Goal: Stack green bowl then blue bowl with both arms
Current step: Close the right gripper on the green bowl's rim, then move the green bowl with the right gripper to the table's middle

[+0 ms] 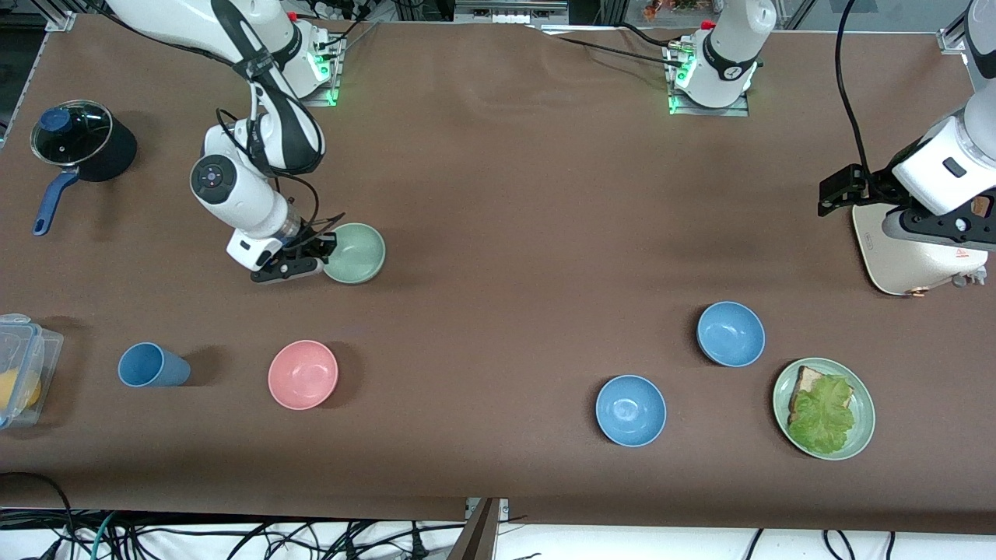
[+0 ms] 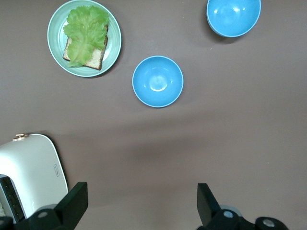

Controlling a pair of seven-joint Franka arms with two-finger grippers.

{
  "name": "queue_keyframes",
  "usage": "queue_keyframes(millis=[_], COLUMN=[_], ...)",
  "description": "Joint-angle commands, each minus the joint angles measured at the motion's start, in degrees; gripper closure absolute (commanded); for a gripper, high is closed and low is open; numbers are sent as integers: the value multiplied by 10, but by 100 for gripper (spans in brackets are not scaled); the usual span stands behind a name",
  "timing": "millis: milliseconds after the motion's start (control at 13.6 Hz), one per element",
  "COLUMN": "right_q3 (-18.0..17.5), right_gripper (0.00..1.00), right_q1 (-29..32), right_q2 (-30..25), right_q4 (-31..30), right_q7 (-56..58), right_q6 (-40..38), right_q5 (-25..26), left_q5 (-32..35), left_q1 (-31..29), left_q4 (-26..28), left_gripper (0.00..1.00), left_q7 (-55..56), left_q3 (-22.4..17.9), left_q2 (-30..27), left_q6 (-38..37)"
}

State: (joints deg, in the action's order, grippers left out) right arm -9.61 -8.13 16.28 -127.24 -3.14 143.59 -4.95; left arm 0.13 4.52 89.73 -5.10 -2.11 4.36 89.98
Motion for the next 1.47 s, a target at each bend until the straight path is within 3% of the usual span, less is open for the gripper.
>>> queue_keyframes(millis=[0, 516, 664, 885, 959, 1032, 1106, 1180, 1401], right_q3=[-29, -26, -25, -25, -25, -24, -23, -19, 13], right_gripper=[100, 100, 100, 100, 92, 68, 29, 0, 0], right_q1=[-28, -223, -252, -264, -267, -268, -268, -266, -263], right_q2=[19, 206, 240, 259, 264, 265, 264, 262, 229], right_q4=[117, 352, 378, 378, 378, 378, 378, 379, 384], right_q7=[-100, -417, -482, -501, -501, -501, -501, -500, -488], right_q6=[-108, -116, -105, -67, -66, -66, -67, -67, -87], right_q5=[-5, 17, 53, 65, 66, 66, 66, 66, 68], left_q5=[-9, -8, -8, -8, -8, -8, -8, -8, -8], left_q1=[0, 1, 1, 1, 1, 1, 1, 1, 1], left_q4=[-25, -25, -25, -25, -25, -25, -25, -25, -25], left_gripper=[0, 0, 0, 0, 0, 0, 0, 0, 0], left_q7=[-11, -11, -11, -11, -11, -11, -11, -11, -11], left_q3=[0, 0, 0, 0, 0, 0, 0, 0, 0], left_q2=[7, 7, 7, 7, 7, 7, 7, 7, 7], left_q6=[-12, -12, -12, -12, -12, -12, -12, -12, -12])
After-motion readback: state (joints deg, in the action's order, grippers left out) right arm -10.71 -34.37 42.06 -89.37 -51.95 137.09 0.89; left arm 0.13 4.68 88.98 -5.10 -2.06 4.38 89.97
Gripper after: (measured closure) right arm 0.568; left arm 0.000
